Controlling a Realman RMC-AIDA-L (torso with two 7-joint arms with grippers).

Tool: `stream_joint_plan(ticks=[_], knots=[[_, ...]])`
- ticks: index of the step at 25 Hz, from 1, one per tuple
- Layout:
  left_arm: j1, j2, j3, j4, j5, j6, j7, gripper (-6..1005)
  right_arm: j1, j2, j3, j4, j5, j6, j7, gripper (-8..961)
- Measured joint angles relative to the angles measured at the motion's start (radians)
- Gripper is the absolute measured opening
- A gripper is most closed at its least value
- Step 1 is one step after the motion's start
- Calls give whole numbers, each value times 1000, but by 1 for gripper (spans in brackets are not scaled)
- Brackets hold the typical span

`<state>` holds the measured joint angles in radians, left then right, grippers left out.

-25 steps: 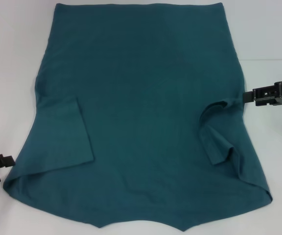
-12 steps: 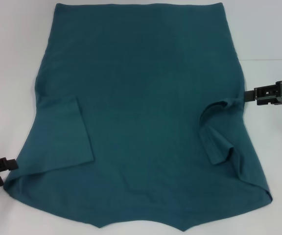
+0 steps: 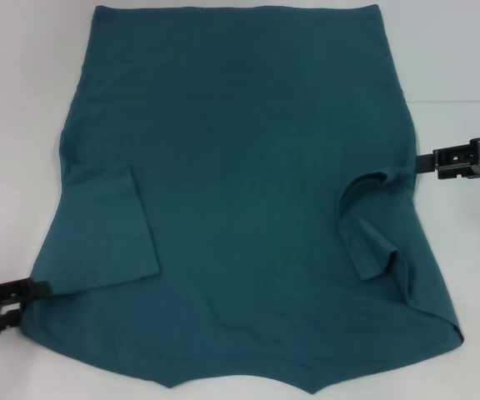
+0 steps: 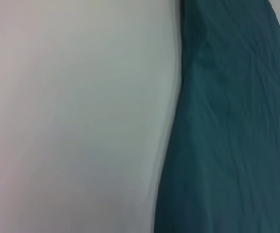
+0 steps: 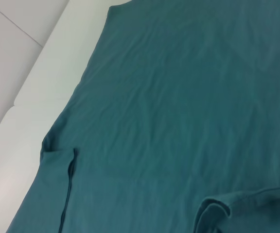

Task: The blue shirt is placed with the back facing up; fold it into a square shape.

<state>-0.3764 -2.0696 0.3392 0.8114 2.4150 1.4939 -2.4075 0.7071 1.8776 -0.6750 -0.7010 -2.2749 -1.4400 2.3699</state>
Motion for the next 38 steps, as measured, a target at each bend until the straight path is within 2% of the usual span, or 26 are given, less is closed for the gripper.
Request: stream_joint_plan(ticks=[12,23,28,34,36,38], knots=[[-56,0,17,-48,-8,19,-16,687,-4,1,0,0,0,5,-3,608],[-50,5,4,-45,-18,17,-40,671,-7,2,5,0,1,4,-4,608],[-50,5,11,-46,-16,9,-38,444,-8,2,5,-1,2,-2,-5,608],[-53,8,4,-49,-22,45,-6,241,-11,-1,5,-2,2,-19,-5,608],[-55,10,-4,-51,-27,66,6,27,-14,-4,5,-3,2,-42,-7,608],[-55,11,-8,-50,-27,78,10,27,-20,-10,5,-7,0,-80,-9,608]])
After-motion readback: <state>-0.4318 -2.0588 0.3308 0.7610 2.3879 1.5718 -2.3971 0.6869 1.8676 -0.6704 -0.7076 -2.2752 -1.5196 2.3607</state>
